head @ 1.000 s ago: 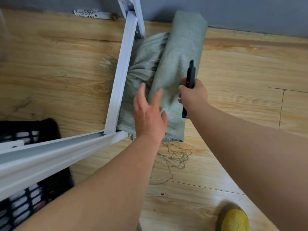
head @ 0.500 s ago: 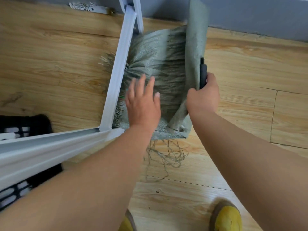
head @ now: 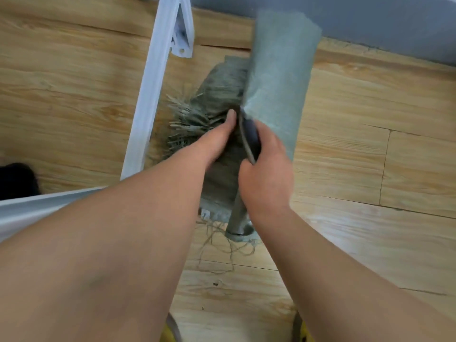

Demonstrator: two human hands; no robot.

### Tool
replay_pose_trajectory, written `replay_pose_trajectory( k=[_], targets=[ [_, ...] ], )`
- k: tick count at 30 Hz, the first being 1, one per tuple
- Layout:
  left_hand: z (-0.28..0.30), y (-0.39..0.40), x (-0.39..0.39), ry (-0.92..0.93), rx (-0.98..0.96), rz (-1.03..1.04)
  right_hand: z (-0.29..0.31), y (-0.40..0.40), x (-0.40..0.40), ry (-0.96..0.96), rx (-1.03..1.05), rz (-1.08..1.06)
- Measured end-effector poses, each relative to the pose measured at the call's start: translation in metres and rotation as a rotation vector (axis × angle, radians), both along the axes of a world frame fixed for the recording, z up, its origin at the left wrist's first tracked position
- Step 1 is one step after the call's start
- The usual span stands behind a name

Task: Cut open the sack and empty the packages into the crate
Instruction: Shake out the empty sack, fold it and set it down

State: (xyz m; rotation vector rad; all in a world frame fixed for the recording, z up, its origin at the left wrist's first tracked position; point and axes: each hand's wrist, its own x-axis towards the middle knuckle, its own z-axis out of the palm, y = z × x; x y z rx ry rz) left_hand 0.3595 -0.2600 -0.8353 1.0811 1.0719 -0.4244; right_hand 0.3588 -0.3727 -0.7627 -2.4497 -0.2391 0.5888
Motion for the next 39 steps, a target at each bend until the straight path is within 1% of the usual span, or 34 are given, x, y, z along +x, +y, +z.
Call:
replay_pose_trajectory(
  k=[2,4,5,7,8,9,10,12,13,14,15,16,17,18,19,20,21,22,23,25,27,29,31,33,35,37,39],
  targets=[
    [0.0,0.004,-0.002,-0.018,-0.15,0.234,-0.005,0.015,-0.004,0.055,0.039,0.101],
    [0.002,0.012,-0.007,-0.033,-0.348,0.52,-0.017,0.024,-0.006,0.213,0.164,0.137],
    [0.0,0.017,-0.011,-0.044,-0.366,0.618,-0.024,0.026,-0.003,0.315,0.24,0.109],
    [-0.001,0.023,-0.019,-0.084,-0.32,0.701,-0.034,0.029,0.007,0.523,0.384,-0.017],
    [-0.003,0.023,-0.024,-0.087,-0.244,0.739,-0.039,0.03,0.012,0.612,0.436,-0.088],
    [-0.003,0.02,-0.029,-0.062,-0.128,0.786,-0.044,0.032,0.017,0.682,0.452,-0.15],
    [-0.001,0.014,-0.034,-0.002,0.025,0.797,-0.048,0.034,0.023,0.731,0.424,-0.195],
    [0.009,-0.003,-0.044,0.16,0.452,0.733,-0.056,0.039,0.032,0.796,0.315,-0.212],
    [0.017,-0.015,-0.05,0.174,0.663,0.679,-0.058,0.042,0.036,0.824,0.275,-0.198],
    [0.029,-0.03,-0.056,0.113,0.832,0.619,-0.059,0.045,0.039,0.855,0.261,-0.19],
    [0.037,-0.043,-0.064,0.03,0.93,0.544,-0.059,0.048,0.042,0.882,0.278,-0.198],
    [0.043,-0.056,-0.07,-0.046,0.974,0.446,-0.058,0.051,0.044,0.889,0.306,-0.211],
    [0.038,-0.066,-0.076,-0.09,0.966,0.304,-0.06,0.053,0.047,0.859,0.325,-0.226],
    [0.03,-0.073,-0.082,-0.063,0.918,0.091,-0.062,0.053,0.049,0.785,0.313,-0.218],
    [0.02,-0.077,-0.088,0.01,0.901,-0.174,-0.065,0.051,0.051,0.653,0.253,-0.173],
    [0.007,-0.077,-0.093,0.102,0.9,-0.439,-0.068,0.048,0.052,0.48,0.15,-0.094],
    [-0.005,-0.073,-0.096,0.194,0.888,-0.636,-0.069,0.043,0.052,0.315,0.04,-0.014],
    [-0.012,-0.066,-0.098,0.269,0.868,-0.748,-0.071,0.037,0.05,0.216,-0.041,0.055],
    [-0.017,-0.058,-0.099,0.328,0.853,-0.797,-0.072,0.032,0.047,0.183,-0.083,0.118],
    [-0.025,-0.04,-0.099,0.403,0.808,-0.801,-0.08,0.024,0.041,0.233,-0.064,0.195],
    [-0.023,-0.032,-0.1,0.424,0.838,-0.751,-0.083,0.019,0.034,0.296,0.021,0.17],
    [-0.016,-0.039,-0.105,0.394,0.929,-0.664,-0.079,0.016,0.03,0.311,0.063,0.097],
    [-0.003,-0.054,-0.113,0.328,0.973,-0.622,-0.068,0.011,0.025,0.323,0.08,0.055],
    [0.015,-0.071,-0.123,0.298,0.937,-0.607,-0.053,0.002,0.015,0.358,0.075,0.034],
    [0.04,-0.085,-0.132,0.308,0.863,-0.569,-0.031,-0.011,0.003,0.4,0.061,0.001],
    [0.074,-0.1,-0.138,0.298,0.817,-0.51,-0.001,-0.026,-0.01,0.446,0.071,-0.045],
    [0.114,-0.113,-0.143,0.25,0.793,-0.449,0.039,-0.043,-0.025,0.504,0.097,-0.107]
  ],
)
